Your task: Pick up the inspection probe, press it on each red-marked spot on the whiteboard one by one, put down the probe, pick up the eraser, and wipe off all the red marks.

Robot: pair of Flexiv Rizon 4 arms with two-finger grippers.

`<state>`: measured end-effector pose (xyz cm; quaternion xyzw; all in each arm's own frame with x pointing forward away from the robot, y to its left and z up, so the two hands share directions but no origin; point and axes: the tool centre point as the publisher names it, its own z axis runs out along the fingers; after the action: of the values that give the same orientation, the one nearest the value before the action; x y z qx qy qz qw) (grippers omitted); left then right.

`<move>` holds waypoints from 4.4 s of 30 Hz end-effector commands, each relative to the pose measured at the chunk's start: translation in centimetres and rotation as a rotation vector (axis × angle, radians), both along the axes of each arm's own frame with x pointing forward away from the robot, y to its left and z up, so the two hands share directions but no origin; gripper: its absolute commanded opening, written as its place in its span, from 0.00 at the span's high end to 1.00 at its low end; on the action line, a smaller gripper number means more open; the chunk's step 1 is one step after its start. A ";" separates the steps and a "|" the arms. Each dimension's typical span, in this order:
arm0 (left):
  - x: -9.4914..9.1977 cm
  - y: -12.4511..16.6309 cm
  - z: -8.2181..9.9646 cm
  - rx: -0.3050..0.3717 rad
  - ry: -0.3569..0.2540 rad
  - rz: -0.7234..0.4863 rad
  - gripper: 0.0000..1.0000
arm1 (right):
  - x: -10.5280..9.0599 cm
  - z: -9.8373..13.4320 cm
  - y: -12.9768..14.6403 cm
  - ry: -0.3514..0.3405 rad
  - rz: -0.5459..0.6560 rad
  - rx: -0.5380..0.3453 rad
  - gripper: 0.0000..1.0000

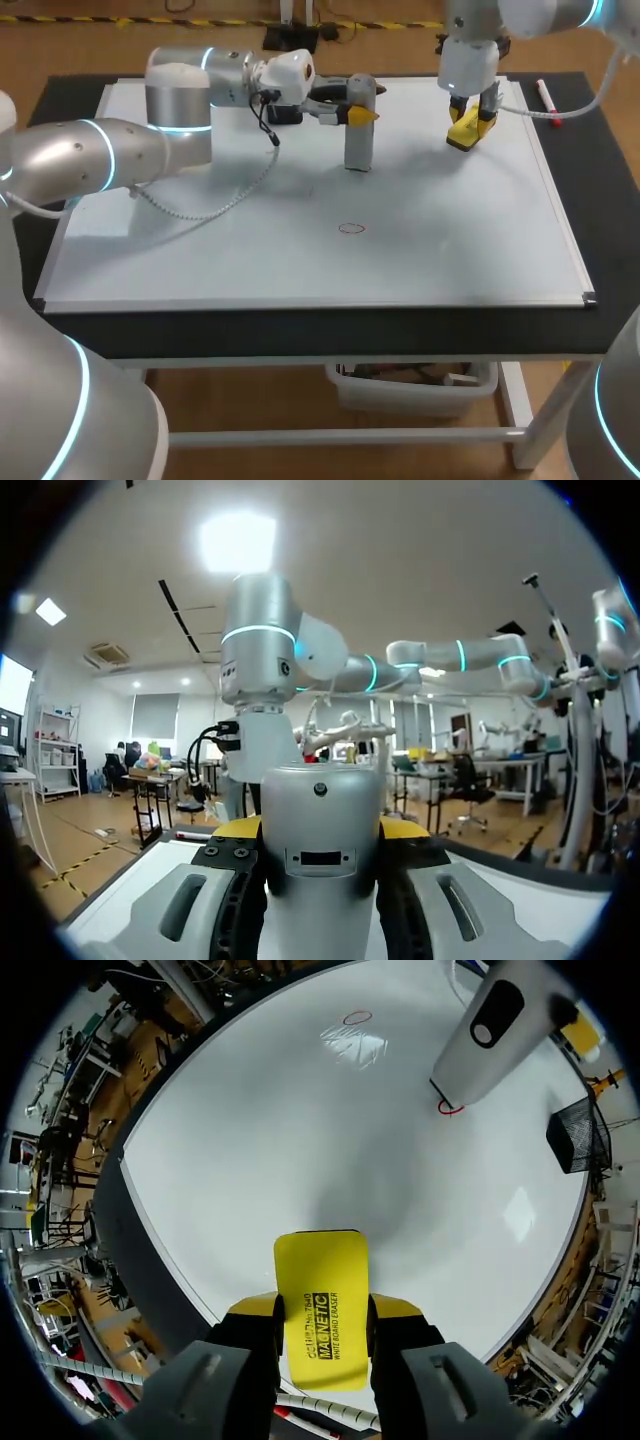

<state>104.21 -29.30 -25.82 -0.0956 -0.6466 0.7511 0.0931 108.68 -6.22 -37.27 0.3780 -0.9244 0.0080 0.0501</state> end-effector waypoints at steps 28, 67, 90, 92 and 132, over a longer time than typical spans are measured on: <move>1.7 0.0 -1.7 -0.010 0.032 -0.028 1.00 | 0.1 0.1 0.0 0.002 0.002 -0.003 1.00; 1.1 3.4 2.2 -0.034 -0.002 0.003 1.00 | 0.1 0.1 0.0 0.002 0.002 -0.003 1.00; 2.2 14.8 3.4 -0.010 -0.033 0.177 1.00 | 0.1 0.1 0.0 0.002 0.002 -0.003 1.00; 2.2 15.6 3.4 -0.009 -0.034 0.189 1.00 | 0.1 0.1 0.0 0.002 0.002 -0.003 1.00; 2.6 27.2 2.3 -0.029 -0.017 0.393 1.00 | 0.1 0.1 0.0 0.002 0.002 -0.003 1.00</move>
<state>107.50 -1.91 -23.96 -0.0302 -0.6423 0.7657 -0.0147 108.68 -6.22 -37.28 0.3780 -0.9244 0.0080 0.0501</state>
